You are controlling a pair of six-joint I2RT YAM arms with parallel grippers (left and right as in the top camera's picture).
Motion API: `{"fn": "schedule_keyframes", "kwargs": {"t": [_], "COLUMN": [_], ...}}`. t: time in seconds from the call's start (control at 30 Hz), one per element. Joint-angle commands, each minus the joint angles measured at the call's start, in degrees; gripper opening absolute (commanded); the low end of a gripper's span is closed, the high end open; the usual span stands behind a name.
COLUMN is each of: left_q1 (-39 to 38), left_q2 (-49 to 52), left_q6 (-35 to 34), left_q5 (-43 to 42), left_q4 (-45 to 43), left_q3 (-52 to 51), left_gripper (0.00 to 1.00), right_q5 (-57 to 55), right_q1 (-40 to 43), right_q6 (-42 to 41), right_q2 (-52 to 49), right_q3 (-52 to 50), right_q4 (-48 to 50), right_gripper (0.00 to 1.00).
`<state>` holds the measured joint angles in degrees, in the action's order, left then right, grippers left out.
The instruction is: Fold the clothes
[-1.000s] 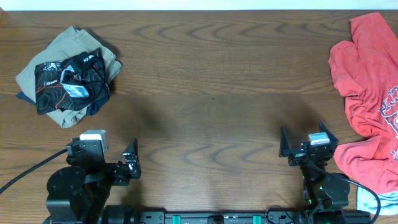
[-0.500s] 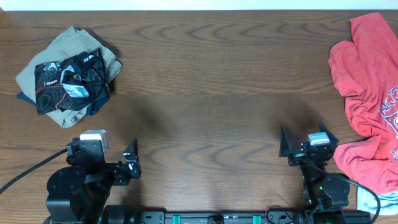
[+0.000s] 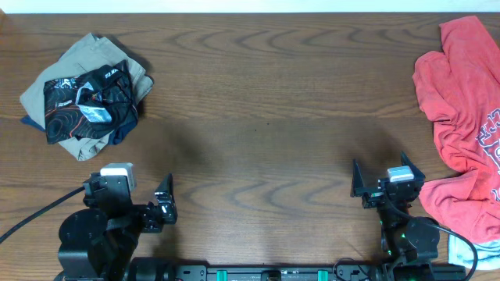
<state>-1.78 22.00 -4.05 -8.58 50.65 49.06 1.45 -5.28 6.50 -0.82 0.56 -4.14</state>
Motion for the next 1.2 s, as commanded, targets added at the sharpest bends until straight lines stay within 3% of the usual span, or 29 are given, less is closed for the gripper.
{"fn": "schedule_keyframes", "kwargs": {"t": [0.0, 0.2, 0.47, 0.7, 1.17], "left_q1": [0.0, 0.0, 0.1, 0.1, 0.1], "left_q2": [-0.9, -4.2, -13.2, -22.0, -21.9], "left_q6": [0.3, 1.0, 1.0, 1.0, 6.1], "left_q5": [0.5, 2.7, 3.7, 3.7, 4.0], "left_q4": [-0.1, 2.1, -1.9, -15.1, -51.3], "left_q3": [-0.1, -0.7, -11.8, -27.3, -48.8], "left_gripper": [0.98, 0.98, 0.98, 0.98, 0.98], "right_q5": [-0.6, -0.6, -0.6, -0.6, -0.6], "right_q1": [-0.7, -0.7, -0.7, -0.7, -0.7], "right_q6": [0.4, 0.4, 0.4, 0.4, 0.4], "right_q2": [0.5, 0.5, 0.5, 0.5, 0.5], "right_q3": [-0.2, -0.2, -0.2, -0.2, -0.2], "right_q4": [-0.1, -0.1, -0.1, -0.1, -0.1], "right_gripper": [0.99, 0.99, 0.99, 0.99, 0.99]}}
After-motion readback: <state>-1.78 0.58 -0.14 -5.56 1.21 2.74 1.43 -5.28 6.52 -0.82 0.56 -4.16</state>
